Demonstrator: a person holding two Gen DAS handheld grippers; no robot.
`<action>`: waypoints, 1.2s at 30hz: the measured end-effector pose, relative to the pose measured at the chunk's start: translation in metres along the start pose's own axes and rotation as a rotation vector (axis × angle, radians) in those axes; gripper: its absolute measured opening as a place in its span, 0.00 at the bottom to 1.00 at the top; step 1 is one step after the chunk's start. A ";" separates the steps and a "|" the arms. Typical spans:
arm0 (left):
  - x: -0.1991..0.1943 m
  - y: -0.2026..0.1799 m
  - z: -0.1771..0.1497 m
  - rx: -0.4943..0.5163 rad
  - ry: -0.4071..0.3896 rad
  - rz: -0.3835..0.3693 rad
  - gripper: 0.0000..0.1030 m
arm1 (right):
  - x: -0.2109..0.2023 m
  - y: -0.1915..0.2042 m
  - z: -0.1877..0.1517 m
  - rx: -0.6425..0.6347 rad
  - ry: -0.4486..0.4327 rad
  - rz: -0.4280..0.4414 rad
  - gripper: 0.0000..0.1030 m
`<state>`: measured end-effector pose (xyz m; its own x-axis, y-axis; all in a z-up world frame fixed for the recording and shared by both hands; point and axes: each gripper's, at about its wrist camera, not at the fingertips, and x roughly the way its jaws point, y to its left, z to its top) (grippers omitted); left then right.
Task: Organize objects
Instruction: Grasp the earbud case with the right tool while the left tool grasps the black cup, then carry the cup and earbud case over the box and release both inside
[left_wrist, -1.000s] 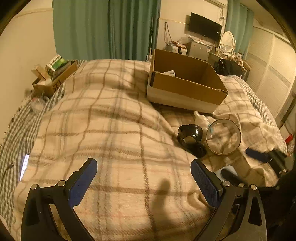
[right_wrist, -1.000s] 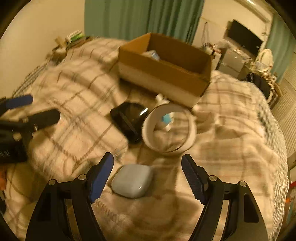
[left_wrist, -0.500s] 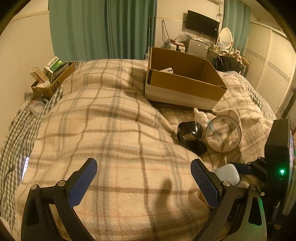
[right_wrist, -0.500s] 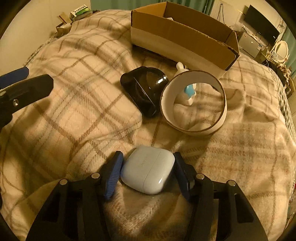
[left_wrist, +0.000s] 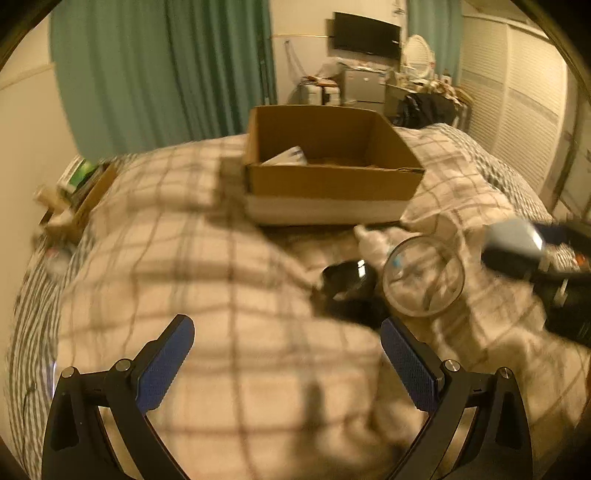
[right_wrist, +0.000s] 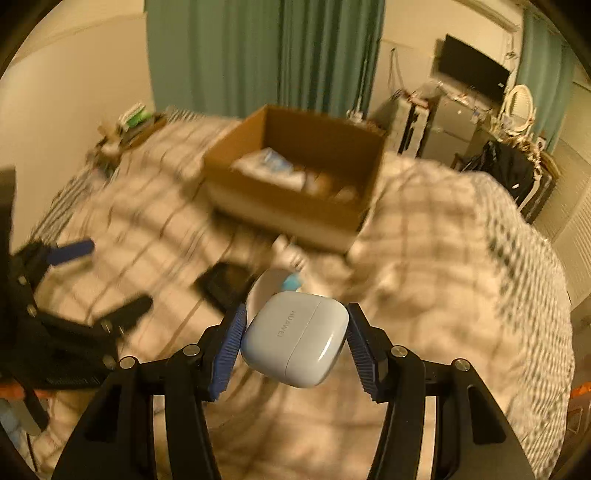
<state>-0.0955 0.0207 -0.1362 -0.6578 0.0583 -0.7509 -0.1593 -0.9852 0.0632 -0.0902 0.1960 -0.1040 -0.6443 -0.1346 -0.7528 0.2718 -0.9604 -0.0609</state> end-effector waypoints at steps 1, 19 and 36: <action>0.006 -0.005 0.005 0.015 0.009 -0.008 1.00 | 0.002 -0.003 0.009 0.002 -0.008 -0.005 0.53; 0.114 -0.043 0.016 0.067 0.242 -0.168 0.66 | 0.054 -0.030 0.006 0.055 0.017 0.087 0.53; 0.035 -0.022 0.004 -0.013 0.104 -0.176 0.45 | 0.009 -0.014 -0.002 0.052 -0.031 0.047 0.53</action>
<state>-0.1180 0.0452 -0.1616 -0.5410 0.2133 -0.8135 -0.2554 -0.9633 -0.0828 -0.0981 0.2085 -0.1110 -0.6539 -0.1865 -0.7333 0.2650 -0.9642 0.0089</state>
